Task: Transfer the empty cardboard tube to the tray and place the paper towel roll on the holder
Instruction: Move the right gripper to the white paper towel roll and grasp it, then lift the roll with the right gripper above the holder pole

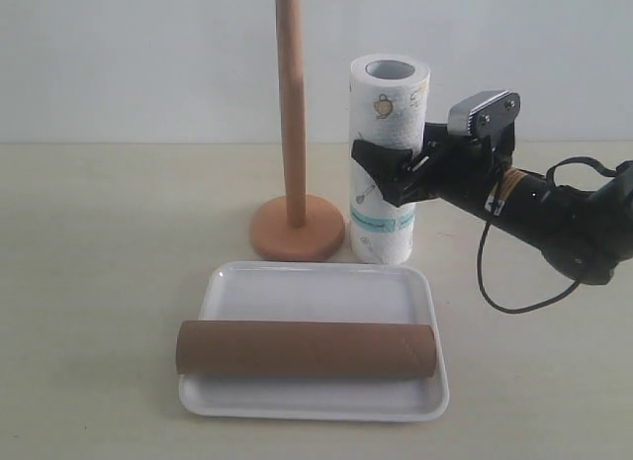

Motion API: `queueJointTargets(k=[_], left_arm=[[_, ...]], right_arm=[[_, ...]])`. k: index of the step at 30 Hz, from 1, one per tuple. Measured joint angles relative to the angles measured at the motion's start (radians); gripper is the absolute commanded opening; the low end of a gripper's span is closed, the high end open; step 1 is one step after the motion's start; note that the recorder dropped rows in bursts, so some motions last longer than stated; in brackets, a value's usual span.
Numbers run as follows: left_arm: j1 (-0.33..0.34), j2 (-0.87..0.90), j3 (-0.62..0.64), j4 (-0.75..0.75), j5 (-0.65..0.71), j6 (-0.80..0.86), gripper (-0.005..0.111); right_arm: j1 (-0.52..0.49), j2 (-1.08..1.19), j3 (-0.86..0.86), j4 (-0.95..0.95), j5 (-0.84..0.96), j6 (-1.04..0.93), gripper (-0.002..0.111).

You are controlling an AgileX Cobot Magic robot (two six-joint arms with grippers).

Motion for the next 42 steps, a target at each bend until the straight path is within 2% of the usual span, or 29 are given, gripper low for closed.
queueJointTargets(k=[5, 7, 13, 17, 20, 25, 31, 37, 42], left_arm=[[0.000, 0.000, 0.000, 0.000, 0.000, 0.000, 0.005], [0.000, 0.000, 0.000, 0.000, 0.000, 0.000, 0.005], [0.000, 0.000, 0.000, 0.000, 0.000, 0.000, 0.005], [0.000, 0.000, 0.000, 0.000, 0.000, 0.000, 0.005], [0.000, 0.000, 0.000, 0.000, 0.000, 0.000, 0.005], [0.000, 0.000, 0.000, 0.000, 0.000, 0.000, 0.005], [0.000, 0.000, 0.000, 0.000, 0.000, 0.000, 0.005], [0.000, 0.000, 0.000, 0.000, 0.000, 0.000, 0.005], [0.000, 0.000, 0.000, 0.000, 0.000, 0.000, 0.005]], right_arm=[[0.000, -0.112, 0.002, 0.013, 0.043, 0.000, 0.000], [0.000, -0.246, 0.000, 0.020, 0.121, 0.015, 0.000], [0.000, -0.598, -0.074, -0.002, 0.410, 0.225, 0.000], [0.000, -0.666, -0.116, -0.051, 0.461, 0.358, 0.000], [0.049, -0.669, -0.189, -0.141, 0.536, 0.446, 0.000], [0.249, -0.640, -0.431, -0.187, 0.785, 0.439, 0.000], [0.350, -0.502, -0.676, -0.185, 0.942, 0.440, 0.000], [0.370, -0.391, -0.793, -0.183, 1.001, 0.472, 0.000], [0.370, -0.340, -0.818, -0.182, 1.074, 0.491, 0.000]])
